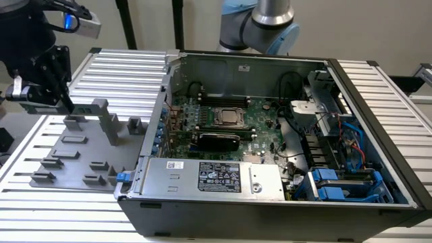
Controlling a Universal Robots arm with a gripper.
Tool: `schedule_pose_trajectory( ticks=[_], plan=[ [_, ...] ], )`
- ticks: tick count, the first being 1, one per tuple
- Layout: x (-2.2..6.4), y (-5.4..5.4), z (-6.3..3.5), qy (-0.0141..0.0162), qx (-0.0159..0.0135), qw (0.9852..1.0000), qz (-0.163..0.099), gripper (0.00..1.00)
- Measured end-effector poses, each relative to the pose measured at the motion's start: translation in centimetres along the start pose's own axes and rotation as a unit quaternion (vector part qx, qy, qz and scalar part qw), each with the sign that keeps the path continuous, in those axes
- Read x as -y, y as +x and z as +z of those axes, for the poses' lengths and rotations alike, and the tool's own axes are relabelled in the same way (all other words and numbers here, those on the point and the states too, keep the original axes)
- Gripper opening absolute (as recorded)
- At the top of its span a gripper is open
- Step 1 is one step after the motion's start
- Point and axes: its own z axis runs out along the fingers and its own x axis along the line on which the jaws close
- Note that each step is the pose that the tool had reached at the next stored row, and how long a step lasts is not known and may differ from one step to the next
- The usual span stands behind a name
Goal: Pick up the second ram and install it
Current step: 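Pick up the second ram and move it above second insertion slot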
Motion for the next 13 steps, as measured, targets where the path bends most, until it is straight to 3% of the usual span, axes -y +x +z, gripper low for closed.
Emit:
schedule_pose_trajectory(
  ticks=[8,13],
  plan=[
    [3.26,-0.1,-3.63,-0.0002,0.0039,1.0000,-0.002,0.00],
    [5.51,-0.1,-4.86,-0.0002,0.0040,1.0000,-0.002,0.00]
  ],
)
